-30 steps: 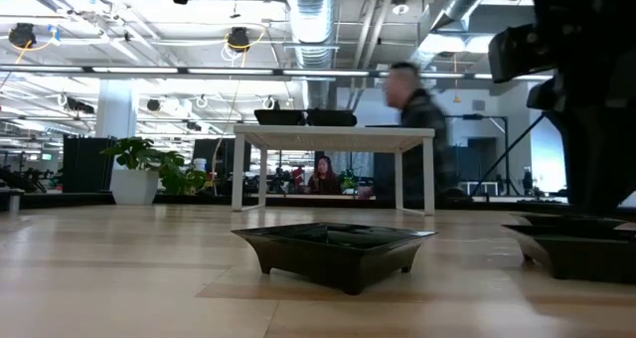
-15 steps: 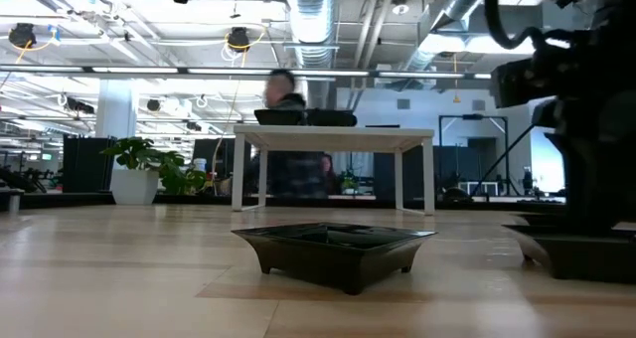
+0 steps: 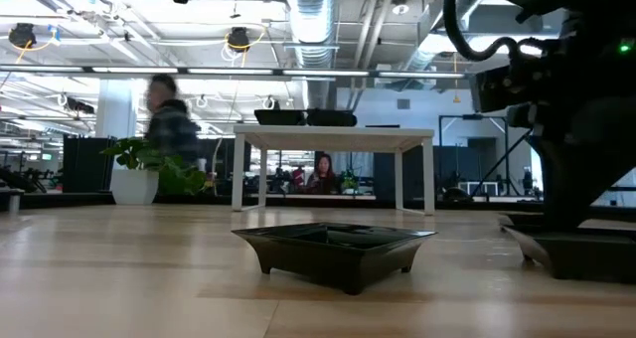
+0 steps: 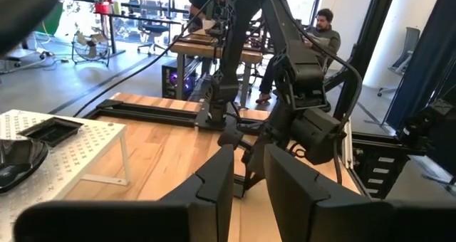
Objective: Pick & Place Mini shaped plates
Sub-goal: Stack the black square plate on top of the black square plate on the shelf
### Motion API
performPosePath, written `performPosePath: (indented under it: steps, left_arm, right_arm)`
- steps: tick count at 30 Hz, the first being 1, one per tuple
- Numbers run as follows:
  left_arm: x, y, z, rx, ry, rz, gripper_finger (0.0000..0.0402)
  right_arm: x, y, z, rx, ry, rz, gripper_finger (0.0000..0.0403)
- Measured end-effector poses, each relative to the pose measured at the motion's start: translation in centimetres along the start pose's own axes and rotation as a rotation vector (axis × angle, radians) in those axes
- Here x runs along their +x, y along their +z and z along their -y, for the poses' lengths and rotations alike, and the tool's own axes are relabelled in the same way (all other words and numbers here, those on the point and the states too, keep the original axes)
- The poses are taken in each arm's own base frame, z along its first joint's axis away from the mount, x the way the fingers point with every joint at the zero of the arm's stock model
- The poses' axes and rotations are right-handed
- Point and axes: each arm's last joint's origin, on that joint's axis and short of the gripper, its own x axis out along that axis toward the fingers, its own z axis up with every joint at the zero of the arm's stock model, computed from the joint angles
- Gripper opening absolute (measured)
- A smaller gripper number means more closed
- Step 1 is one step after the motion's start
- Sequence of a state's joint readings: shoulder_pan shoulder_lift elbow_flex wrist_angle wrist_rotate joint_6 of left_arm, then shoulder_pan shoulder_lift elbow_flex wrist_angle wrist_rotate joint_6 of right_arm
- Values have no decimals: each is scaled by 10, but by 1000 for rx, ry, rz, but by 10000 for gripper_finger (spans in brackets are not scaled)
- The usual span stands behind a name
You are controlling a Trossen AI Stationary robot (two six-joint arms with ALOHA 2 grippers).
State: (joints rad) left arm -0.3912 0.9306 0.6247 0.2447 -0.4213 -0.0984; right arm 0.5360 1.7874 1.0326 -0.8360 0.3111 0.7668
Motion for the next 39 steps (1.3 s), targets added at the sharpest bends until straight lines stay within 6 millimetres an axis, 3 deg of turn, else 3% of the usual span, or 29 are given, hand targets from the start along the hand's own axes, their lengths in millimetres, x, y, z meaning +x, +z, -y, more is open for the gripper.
performPosePath:
  steps: [8,19,25,30,32,35,39]
  left_arm:
    - [0,0,0,-11,0,0,81]
    - [0,0,0,-8,0,0,81]
    - [0,0,0,-7,0,-1,81]
    - [0,0,0,-6,0,-2,81]
    - [0,0,0,-7,0,-2,81]
    - [0,0,0,-7,1,-1,81]
    - [0,0,0,-7,1,-2,81]
  right_arm:
    - [-33,33,10,-122,-39,13,3]
    - [-99,83,61,-364,-491,133,4]
    - [-124,98,120,-396,-531,133,2]
    - [-156,92,186,-190,-496,255,1]
    - [-157,90,208,-113,-386,321,1]
    - [-141,93,230,-97,-226,398,1]
    - [-111,94,246,-111,-212,347,1]
